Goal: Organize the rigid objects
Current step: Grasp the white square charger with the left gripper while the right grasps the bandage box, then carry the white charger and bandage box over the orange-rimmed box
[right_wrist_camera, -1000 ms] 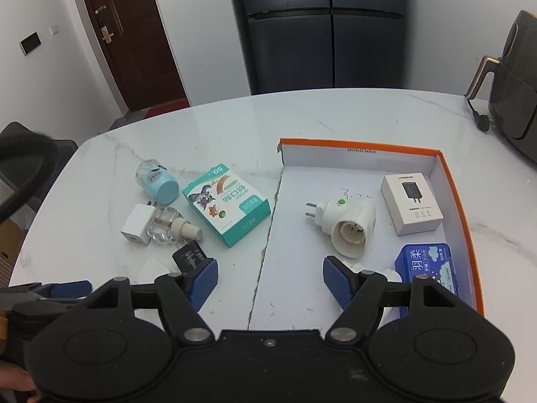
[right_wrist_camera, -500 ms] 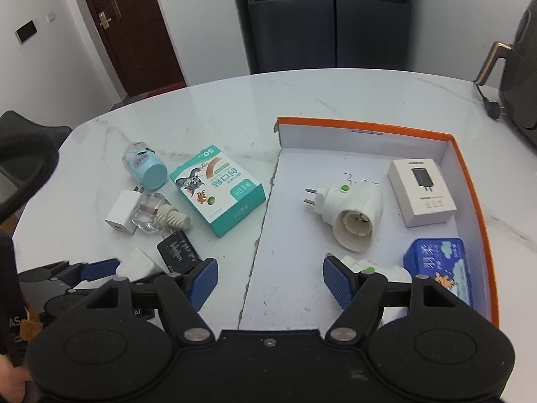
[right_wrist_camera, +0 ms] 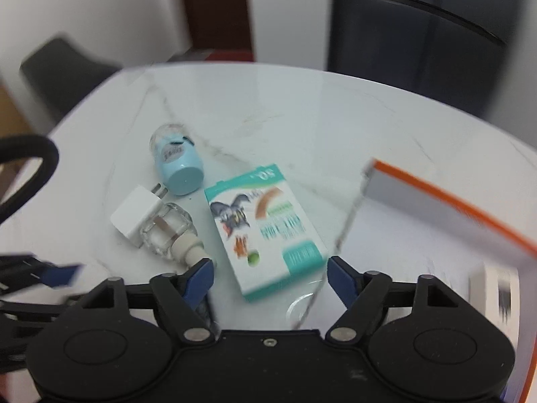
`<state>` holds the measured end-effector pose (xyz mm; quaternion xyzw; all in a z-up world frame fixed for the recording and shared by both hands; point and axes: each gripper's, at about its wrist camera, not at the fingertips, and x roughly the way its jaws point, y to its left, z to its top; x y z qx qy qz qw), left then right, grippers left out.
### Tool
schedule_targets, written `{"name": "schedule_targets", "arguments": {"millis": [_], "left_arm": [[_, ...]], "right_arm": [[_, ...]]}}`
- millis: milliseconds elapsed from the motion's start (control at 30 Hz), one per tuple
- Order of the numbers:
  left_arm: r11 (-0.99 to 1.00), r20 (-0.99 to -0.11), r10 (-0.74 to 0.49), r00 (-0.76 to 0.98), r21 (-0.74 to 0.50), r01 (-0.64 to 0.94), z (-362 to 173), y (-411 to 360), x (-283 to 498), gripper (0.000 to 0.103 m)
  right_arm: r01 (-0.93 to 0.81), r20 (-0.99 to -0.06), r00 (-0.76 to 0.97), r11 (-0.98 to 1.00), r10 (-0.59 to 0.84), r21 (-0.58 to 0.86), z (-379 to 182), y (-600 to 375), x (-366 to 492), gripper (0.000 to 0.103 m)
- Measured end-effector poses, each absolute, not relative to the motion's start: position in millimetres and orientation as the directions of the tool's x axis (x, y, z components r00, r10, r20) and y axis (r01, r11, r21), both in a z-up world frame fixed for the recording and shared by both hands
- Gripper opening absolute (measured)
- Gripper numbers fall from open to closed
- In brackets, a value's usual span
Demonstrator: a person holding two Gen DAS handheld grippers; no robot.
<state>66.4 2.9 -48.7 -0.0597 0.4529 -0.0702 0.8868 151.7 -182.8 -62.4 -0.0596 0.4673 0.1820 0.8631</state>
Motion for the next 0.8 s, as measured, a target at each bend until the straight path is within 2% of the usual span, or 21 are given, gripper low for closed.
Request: {"name": "schedule_targets", "arguments": {"millis": [33, 67, 100, 267, 400, 433, 467, 533, 800], "left_arm": [[0.983, -0.793, -0.173, 0.584, -0.172, 0.058, -46, 6, 66, 0.042], [0.983, -0.793, -0.168, 0.586, -0.175, 0.045, -45, 10, 65, 0.042], [0.983, -0.793, -0.164, 0.587, -0.179, 0.033, -43, 14, 65, 0.042], [0.983, -0.793, -0.149, 0.591, -0.186, -0.001, -37, 26, 63, 0.042], [0.981, -0.792, -0.138, 0.595, -0.190, -0.026, -35, 33, 63, 0.042], [0.982, -0.792, -0.134, 0.596, -0.188, -0.030, -34, 34, 63, 0.042], [0.981, -0.791, -0.133, 0.597, -0.192, -0.035, -33, 35, 64, 0.042], [0.979, -0.789, -0.133, 0.600, -0.198, -0.044, -32, 36, 65, 0.042], [0.984, -0.781, -0.092, 0.618, -0.165, -0.062, -20, 30, 72, 0.042]], "right_arm": [[-0.397, -0.838, 0.484, 0.917, 0.253, 0.047, -66, -177, 160, 0.091], [-0.420, -0.846, 0.475, 0.907, 0.242, 0.024, -70, -171, 167, 0.098], [-0.442, -0.848, 0.479, 0.897, 0.227, -0.009, -72, -165, 173, 0.100], [-0.518, -0.864, 0.464, 0.851, 0.197, -0.084, -87, -146, 197, 0.100], [-0.562, -0.871, 0.415, 0.827, 0.262, -0.020, -95, -145, 209, 0.102], [-0.560, -0.875, 0.399, 0.829, 0.272, 0.002, -96, -147, 211, 0.101], [-0.544, -0.879, 0.385, 0.838, 0.280, 0.028, -95, -149, 212, 0.092], [-0.498, -0.876, 0.384, 0.864, 0.293, 0.070, -91, -154, 211, 0.084], [-0.276, -0.823, 0.501, 0.951, 0.268, 0.142, -57, -166, 161, 0.084]]}}
